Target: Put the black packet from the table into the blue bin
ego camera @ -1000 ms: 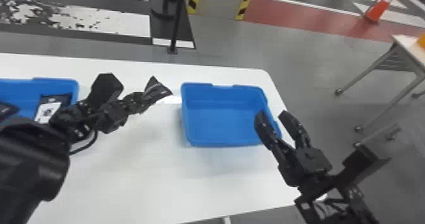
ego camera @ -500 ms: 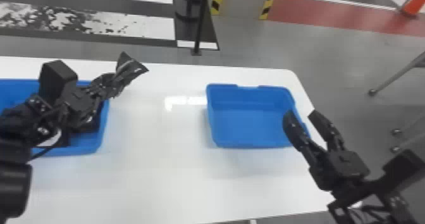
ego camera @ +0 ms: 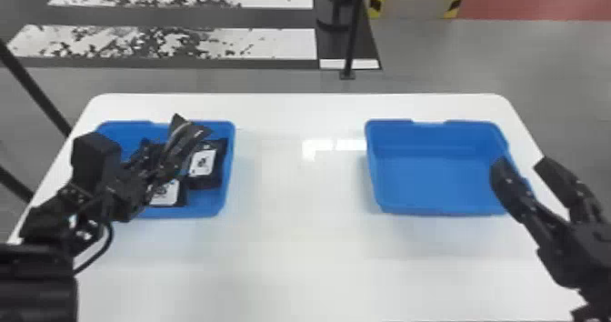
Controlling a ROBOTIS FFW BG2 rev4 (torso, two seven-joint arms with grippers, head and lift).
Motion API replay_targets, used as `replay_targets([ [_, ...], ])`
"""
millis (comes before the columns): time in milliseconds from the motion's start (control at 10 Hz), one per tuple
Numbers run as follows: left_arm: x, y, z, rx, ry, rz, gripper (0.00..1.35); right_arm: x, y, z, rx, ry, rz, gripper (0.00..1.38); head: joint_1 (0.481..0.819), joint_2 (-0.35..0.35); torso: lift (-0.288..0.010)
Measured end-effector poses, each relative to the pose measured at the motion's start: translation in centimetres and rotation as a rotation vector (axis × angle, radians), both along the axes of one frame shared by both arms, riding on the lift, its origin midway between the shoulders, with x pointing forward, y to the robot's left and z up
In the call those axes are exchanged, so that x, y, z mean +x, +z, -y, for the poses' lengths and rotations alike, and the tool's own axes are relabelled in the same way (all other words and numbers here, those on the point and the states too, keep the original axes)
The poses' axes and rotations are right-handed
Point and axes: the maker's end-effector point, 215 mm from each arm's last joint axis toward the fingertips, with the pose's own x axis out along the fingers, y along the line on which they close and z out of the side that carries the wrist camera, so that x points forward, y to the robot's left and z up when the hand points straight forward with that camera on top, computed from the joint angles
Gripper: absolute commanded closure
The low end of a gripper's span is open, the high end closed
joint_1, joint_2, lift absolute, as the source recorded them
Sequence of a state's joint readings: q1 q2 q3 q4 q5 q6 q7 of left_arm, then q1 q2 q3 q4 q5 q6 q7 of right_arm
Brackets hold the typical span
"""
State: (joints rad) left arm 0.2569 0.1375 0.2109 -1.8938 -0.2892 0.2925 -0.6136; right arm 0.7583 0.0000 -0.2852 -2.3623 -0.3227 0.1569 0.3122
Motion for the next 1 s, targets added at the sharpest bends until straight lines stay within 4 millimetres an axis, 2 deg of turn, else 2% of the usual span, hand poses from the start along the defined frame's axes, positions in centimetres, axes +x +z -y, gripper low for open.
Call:
replay_targets([
  [100, -0.7, -0.7, -1.5, -0.001, 0.039, -0.024, 0.09, 0.0, 0.0, 0.0, 0.001, 0.001, 0.000, 0.50, 0.695, 0.019, -0.110],
  [200, -1.1, -0.9, -2.7, 0.000, 0.065, -0.029, 0.17, 0.0, 0.0, 0.0, 0.002, 0.000, 0.000, 0.50, 0.695, 0.039, -0.110],
  [400, -1.9, -0.4, -4.5, -0.011, 0.097, -0.014, 0.18, 0.0, 0.0, 0.0, 0.002, 0.000, 0.000, 0.50, 0.695, 0.067, -0.110],
  [600, -3.2, 2.7, -6.3, -0.046, 0.136, 0.084, 0.19, -0.1, 0.1, 0.0, 0.001, 0.000, 0.001, 0.50, 0.695, 0.086, -0.110],
  [800, -6.3, 6.4, -9.0, -0.092, 0.227, 0.190, 0.19, -0.2, 0.0, -0.1, 0.001, 0.001, -0.002, 0.50, 0.695, 0.134, -0.110],
  [1000, -9.2, 9.2, -9.3, -0.161, 0.280, 0.272, 0.19, -0.3, -0.1, -0.1, 0.003, 0.001, -0.006, 0.50, 0.695, 0.148, -0.110],
])
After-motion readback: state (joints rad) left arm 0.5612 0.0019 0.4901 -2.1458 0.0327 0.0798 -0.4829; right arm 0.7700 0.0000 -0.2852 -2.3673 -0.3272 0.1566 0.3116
